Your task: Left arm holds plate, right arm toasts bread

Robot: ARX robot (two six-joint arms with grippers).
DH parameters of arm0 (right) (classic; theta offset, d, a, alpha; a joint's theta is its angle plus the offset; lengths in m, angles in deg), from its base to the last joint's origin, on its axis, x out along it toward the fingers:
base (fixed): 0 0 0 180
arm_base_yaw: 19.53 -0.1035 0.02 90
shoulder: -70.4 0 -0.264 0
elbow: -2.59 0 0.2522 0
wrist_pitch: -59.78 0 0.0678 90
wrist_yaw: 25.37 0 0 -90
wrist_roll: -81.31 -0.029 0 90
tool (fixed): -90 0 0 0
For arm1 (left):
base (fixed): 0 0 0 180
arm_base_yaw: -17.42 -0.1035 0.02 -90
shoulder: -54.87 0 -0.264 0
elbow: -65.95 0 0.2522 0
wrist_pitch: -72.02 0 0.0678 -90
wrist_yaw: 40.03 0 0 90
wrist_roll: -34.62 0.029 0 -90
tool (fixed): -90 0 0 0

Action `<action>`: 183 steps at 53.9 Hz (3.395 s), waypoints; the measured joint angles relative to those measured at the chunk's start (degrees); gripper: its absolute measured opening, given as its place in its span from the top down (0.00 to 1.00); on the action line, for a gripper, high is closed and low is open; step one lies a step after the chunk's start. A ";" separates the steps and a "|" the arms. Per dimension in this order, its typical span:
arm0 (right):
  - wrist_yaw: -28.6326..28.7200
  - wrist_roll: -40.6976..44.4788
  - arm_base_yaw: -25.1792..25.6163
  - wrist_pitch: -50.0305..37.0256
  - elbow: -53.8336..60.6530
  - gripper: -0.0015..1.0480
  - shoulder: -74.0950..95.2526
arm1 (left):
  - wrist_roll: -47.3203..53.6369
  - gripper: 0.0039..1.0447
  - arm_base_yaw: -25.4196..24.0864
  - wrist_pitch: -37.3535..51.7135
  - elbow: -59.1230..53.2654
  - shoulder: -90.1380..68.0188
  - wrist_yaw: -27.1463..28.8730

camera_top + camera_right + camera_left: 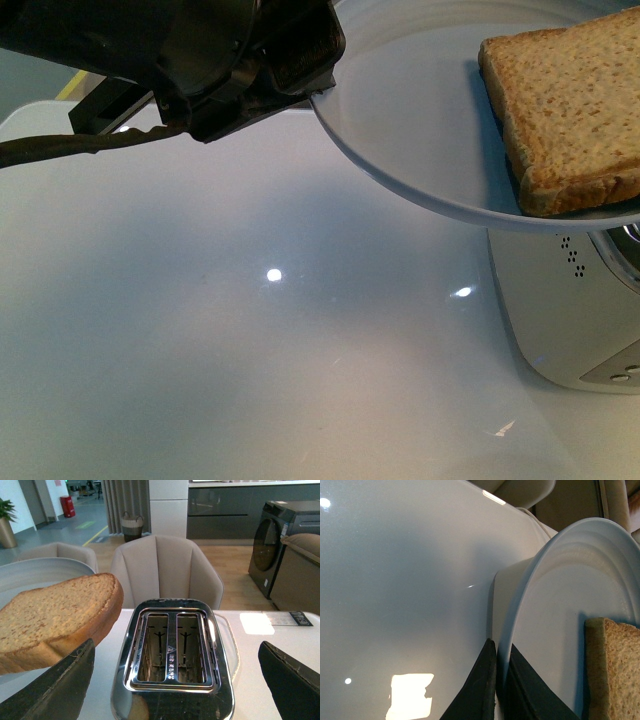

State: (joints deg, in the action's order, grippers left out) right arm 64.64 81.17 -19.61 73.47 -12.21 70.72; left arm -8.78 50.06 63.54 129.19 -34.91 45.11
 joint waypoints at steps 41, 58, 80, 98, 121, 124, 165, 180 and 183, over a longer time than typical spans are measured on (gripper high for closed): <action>0.00 0.00 0.00 -0.02 0.00 0.08 0.00 | -0.31 0.97 0.15 0.00 0.11 -0.02 0.04; -7.43 -13.40 -1.64 24.57 -7.91 0.08 14.05 | -0.42 0.97 0.24 0.07 0.20 -0.17 0.20; 11.32 -19.06 15.39 19.43 -17.94 0.08 23.63 | -0.44 0.97 0.28 0.07 0.22 -0.24 0.15; 15.56 -45.40 -0.07 6.12 -24.61 0.08 37.73 | -0.44 0.97 0.28 0.07 0.22 -0.24 0.22; 13.49 -53.44 -6.91 1.07 -23.78 0.08 44.06 | -0.44 0.97 0.28 0.07 0.22 -0.24 0.22; 13.53 -53.94 -6.91 0.98 -23.74 0.08 44.13 | -0.44 0.97 0.28 0.07 0.22 -0.24 0.24; 14.64 -55.84 -7.32 -1.70 -22.88 0.85 47.32 | -0.52 0.97 0.28 0.07 0.22 -0.24 0.22; 14.80 -54.29 -5.35 0.33 -26.58 0.97 44.48 | -0.83 0.97 0.28 0.07 0.22 -0.24 0.20; 13.57 -52.09 -4.70 1.01 -28.22 0.97 43.82 | -0.85 0.97 0.28 0.07 0.22 -0.24 0.20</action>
State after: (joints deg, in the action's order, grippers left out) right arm 78.22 29.08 -24.31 74.47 -40.43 114.55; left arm -9.63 50.34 63.60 129.40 -35.15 45.30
